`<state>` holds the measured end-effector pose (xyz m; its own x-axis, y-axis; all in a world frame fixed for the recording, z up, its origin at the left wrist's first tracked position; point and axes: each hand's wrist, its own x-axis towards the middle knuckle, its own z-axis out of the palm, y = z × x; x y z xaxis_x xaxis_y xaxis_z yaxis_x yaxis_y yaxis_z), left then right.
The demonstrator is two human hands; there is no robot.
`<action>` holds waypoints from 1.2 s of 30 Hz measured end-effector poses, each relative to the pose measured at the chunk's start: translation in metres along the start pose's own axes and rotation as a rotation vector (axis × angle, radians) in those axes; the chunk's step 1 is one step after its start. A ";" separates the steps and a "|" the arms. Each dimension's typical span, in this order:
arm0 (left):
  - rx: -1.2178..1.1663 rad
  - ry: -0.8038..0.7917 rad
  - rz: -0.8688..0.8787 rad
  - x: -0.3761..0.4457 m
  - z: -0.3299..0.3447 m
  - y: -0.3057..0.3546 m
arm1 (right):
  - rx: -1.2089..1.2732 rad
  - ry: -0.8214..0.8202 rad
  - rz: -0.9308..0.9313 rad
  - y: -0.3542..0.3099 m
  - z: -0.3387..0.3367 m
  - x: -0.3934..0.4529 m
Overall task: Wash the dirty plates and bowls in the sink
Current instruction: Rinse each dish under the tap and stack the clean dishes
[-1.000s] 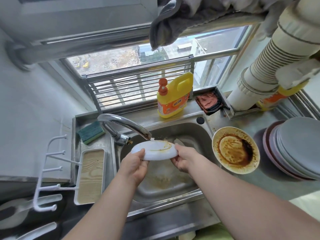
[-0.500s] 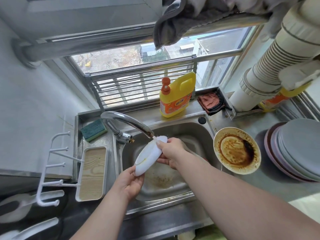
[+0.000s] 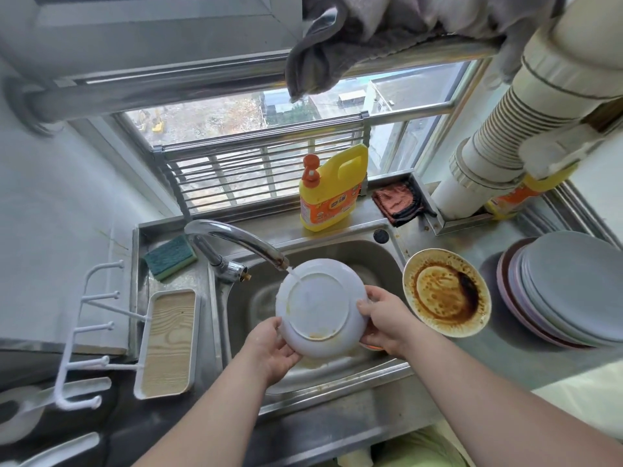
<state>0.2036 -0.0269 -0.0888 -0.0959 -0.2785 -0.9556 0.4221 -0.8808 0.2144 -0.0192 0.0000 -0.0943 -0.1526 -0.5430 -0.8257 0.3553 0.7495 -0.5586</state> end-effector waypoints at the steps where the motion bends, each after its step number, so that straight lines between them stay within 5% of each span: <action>1: 0.022 -0.006 0.014 0.001 0.003 -0.001 | 0.019 0.017 -0.004 0.001 -0.006 -0.001; 10: 0.164 -0.027 0.252 0.003 0.054 0.002 | 0.207 0.154 0.057 0.012 -0.027 0.003; 19: 0.136 -0.033 0.373 0.005 0.033 0.033 | 0.190 0.086 0.154 -0.001 0.014 0.004; 28: 0.098 0.041 0.372 0.001 -0.014 0.051 | 0.125 0.034 -0.054 -0.028 0.062 0.031; 36: 0.002 -0.001 0.443 -0.010 -0.026 0.057 | 0.110 -0.007 -0.055 -0.039 0.087 0.037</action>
<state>0.2523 -0.0647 -0.0722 0.0935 -0.6295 -0.7713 0.4210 -0.6771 0.6036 0.0419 -0.0822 -0.0961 -0.1681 -0.5855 -0.7930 0.4460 0.6723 -0.5909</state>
